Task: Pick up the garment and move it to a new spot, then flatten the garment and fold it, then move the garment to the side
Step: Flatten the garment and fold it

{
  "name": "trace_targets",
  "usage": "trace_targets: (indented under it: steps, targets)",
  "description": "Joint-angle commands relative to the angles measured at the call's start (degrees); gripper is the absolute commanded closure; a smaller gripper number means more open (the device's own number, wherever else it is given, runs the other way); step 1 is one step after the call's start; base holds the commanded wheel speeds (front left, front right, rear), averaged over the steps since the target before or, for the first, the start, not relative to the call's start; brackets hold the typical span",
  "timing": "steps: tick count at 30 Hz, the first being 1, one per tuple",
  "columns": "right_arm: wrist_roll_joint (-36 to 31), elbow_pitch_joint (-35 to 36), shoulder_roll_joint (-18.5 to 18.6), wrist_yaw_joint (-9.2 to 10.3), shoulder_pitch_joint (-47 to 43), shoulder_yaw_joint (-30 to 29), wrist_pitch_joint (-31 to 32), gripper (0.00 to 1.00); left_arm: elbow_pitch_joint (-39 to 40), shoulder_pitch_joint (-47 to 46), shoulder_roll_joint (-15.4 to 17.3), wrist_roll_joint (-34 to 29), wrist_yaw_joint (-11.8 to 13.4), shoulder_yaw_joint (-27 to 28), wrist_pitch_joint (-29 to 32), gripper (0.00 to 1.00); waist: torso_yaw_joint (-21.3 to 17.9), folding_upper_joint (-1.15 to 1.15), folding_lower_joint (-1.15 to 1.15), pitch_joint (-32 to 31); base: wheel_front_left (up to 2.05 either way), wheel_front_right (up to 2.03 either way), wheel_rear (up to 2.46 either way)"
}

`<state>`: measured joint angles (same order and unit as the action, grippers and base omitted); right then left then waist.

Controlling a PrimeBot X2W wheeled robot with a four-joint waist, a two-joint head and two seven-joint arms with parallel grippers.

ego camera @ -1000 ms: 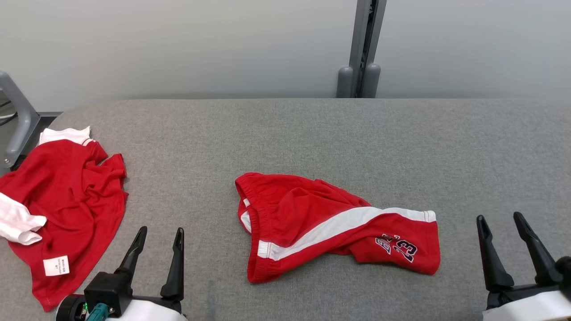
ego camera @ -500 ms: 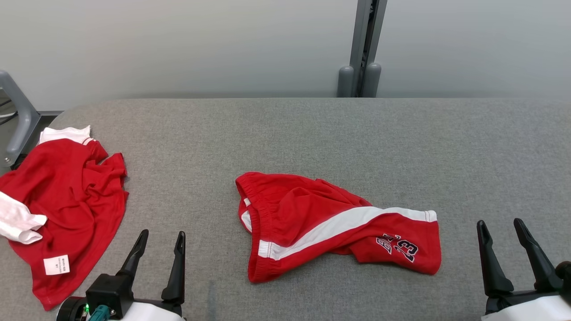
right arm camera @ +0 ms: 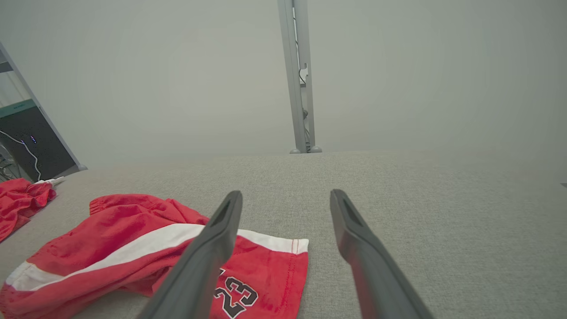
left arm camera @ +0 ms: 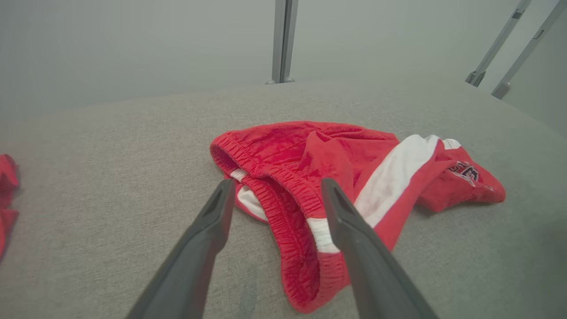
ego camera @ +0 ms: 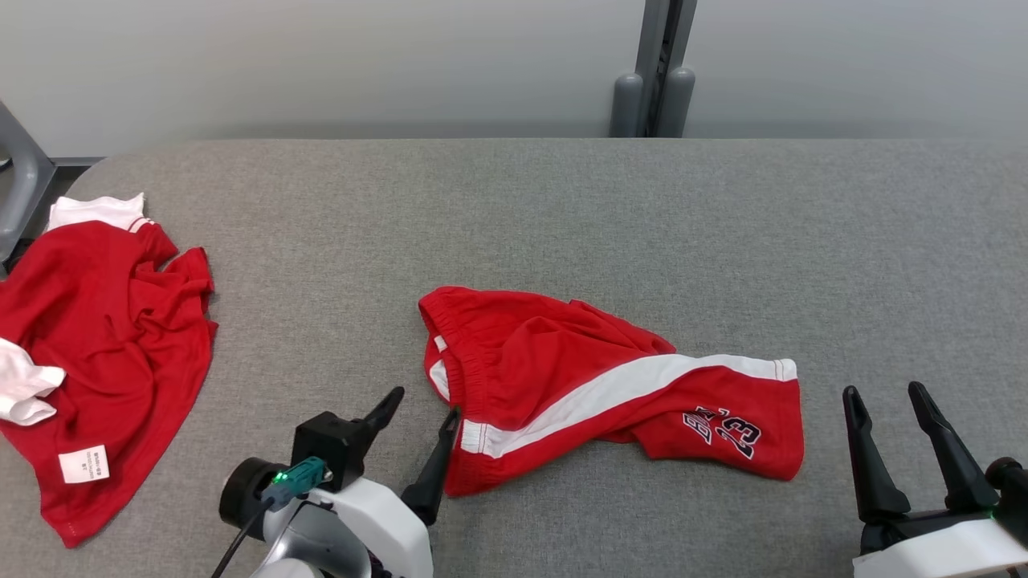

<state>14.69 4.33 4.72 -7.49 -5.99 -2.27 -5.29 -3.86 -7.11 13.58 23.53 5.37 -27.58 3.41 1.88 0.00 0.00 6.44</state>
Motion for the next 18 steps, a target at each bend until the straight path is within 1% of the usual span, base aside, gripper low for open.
trace_targets:
  steps: [1, 5, 10, 11, 12, 13, 18]
  targets:
    - [0.5, -0.4, 0.5, -0.02, 1.1, 0.2, -0.1, 0.00, -0.6, -0.9, -0.1, 0.8, -0.7, -0.4, 1.3, 0.00, -0.5, 0.00, 0.00, 0.6, 0.00, 0.00, 0.00]
    - [0.9, -1.0, 0.6, -0.02, 1.3, 0.8, -0.5, 0.00, -2.3, -1.6, -0.9, 2.8, -2.3, -2.3, 5.7, 0.00, -1.2, 0.00, 0.00, 1.3, 0.00, 0.00, 0.00]
    - [1.3, -1.7, 0.7, -0.02, 2.0, 1.1, -0.9, 0.00, -3.3, -2.1, -0.9, 4.0, -3.4, -3.4, 8.1, 0.00, -1.9, 0.00, 0.00, 2.2, 0.00, 0.00, 0.00]
    - [1.3, -1.8, 0.8, -0.02, 2.1, 1.1, -0.9, 0.00, -3.2, -2.2, -0.9, 4.1, -3.5, -3.3, 8.2, 0.20, -1.9, 0.00, 0.00, 2.4, 0.00, 0.00, 0.00]
    - [1.4, -2.0, 0.8, -0.02, 2.2, 1.0, -1.0, 0.00, -3.2, -2.2, -0.8, 4.1, -3.5, -3.2, 8.0, 0.69, -2.0, 0.00, 0.00, 2.5, 0.00, 0.00, 0.00]
    - [1.5, -2.1, 0.8, -0.02, 2.2, 1.1, -1.1, 0.00, -3.4, -2.2, -0.8, 4.2, -3.4, -3.1, 8.1, 1.00, -2.0, 0.00, 0.00, 2.7, 0.00, 0.00, 0.00]
    - [2.0, -2.9, 1.5, -0.02, 3.5, 1.0, -1.3, 0.00, -3.2, -3.2, -0.6, 4.0, -3.6, -3.1, 7.6, 1.00, -1.8, 0.00, 0.00, 3.9, 0.00, 0.00, 0.00]
